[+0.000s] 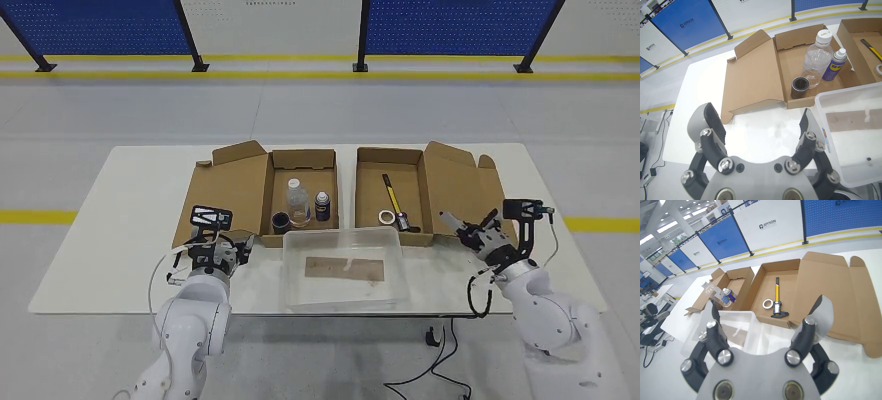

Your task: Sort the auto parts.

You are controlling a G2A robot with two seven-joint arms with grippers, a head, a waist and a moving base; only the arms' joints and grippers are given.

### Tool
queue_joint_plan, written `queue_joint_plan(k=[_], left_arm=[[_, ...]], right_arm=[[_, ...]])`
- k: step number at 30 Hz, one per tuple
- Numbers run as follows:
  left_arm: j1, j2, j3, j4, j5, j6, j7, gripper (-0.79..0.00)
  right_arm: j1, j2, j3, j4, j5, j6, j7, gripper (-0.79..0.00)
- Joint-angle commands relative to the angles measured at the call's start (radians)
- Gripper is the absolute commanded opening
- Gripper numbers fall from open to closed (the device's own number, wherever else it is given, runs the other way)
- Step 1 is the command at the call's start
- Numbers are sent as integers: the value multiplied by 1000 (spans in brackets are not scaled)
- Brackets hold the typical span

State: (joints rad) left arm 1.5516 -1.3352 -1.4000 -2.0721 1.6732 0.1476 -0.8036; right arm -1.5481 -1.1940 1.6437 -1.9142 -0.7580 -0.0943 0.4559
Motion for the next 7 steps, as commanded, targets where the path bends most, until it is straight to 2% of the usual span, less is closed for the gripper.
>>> queue_joint_plan(k=[1, 7], left_arm=[[0, 0, 0, 0, 0, 0, 0, -1], [0, 0, 0, 0, 0, 0, 0, 0]], right_arm=[[0, 0, 0, 0, 0, 0, 0, -1], [2, 0, -1, 2, 1, -3, -1, -1]])
